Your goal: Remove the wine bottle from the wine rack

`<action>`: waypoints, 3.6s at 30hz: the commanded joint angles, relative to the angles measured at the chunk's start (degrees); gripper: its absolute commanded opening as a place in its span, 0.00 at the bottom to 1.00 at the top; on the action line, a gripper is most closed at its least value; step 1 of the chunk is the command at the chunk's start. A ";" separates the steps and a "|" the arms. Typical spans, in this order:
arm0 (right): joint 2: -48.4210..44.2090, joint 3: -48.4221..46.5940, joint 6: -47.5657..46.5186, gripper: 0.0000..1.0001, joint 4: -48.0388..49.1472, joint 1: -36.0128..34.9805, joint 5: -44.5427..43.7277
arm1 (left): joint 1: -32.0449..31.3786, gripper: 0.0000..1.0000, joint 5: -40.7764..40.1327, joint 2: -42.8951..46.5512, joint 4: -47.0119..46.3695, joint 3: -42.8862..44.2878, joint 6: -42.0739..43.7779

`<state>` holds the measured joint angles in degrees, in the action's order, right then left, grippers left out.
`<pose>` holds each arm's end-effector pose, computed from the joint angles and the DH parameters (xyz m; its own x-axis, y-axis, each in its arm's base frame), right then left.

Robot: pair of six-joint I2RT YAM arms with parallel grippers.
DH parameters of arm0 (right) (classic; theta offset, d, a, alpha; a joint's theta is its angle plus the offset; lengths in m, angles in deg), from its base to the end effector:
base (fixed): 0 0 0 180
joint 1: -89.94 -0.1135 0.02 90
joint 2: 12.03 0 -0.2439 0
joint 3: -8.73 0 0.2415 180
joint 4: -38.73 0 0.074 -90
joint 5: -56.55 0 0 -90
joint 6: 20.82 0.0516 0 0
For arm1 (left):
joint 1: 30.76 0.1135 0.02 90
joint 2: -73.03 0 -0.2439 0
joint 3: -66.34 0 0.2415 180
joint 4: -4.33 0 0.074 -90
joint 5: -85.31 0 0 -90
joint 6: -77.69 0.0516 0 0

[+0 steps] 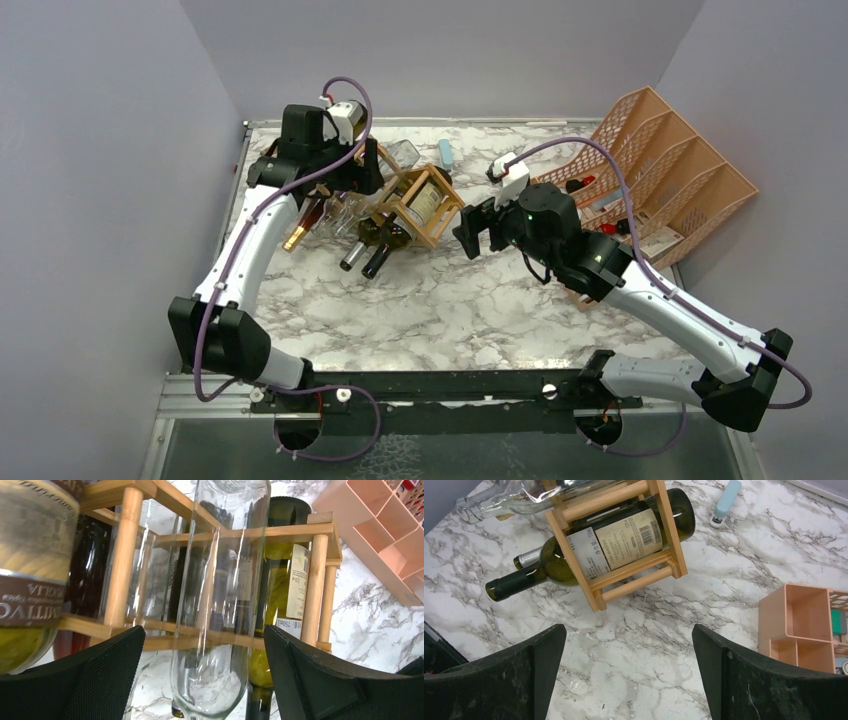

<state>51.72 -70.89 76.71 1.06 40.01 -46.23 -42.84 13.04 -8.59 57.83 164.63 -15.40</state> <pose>0.1760 0.1915 0.3521 -0.3175 -0.1789 -0.9312 -0.5775 0.8154 0.0402 0.3041 -0.0812 0.3503 -0.6089 0.0778 -0.7894 0.4055 0.8859 -0.2254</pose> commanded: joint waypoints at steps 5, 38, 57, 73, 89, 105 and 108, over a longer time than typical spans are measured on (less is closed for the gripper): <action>0.24 0.63 0.99 0.99 -0.47 -0.34 0.64 | -1.18 0.87 6.06 -6.36 -1.31 7.33 0.01; -1.95 2.73 0.53 0.99 -1.13 -0.33 -1.50 | -14.73 0.90 -25.70 -22.84 13.57 20.92 8.52; -3.27 3.18 1.25 0.99 -1.33 -0.34 -1.36 | -15.09 0.46 -27.87 -17.75 12.65 25.00 7.64; -2.87 3.40 1.54 0.99 -1.15 -0.34 -0.73 | -15.13 0.25 -27.93 -10.44 11.86 25.13 6.09; -9.88 6.90 -8.93 0.99 8.97 -0.34 12.27 | -14.99 0.24 -12.97 -0.05 12.51 24.67 -1.44; -25.81 23.21 -45.18 1.00 14.60 -0.34 42.80 | -16.31 0.21 22.94 1.79 -23.45 -0.35 -34.93; -26.91 22.64 -58.01 0.95 8.59 -0.35 46.54 | -17.81 0.21 22.22 1.93 -27.23 -3.46 -38.99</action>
<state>26.73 -47.78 37.87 12.45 40.01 -8.31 -58.86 29.61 -8.72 45.72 163.05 -43.56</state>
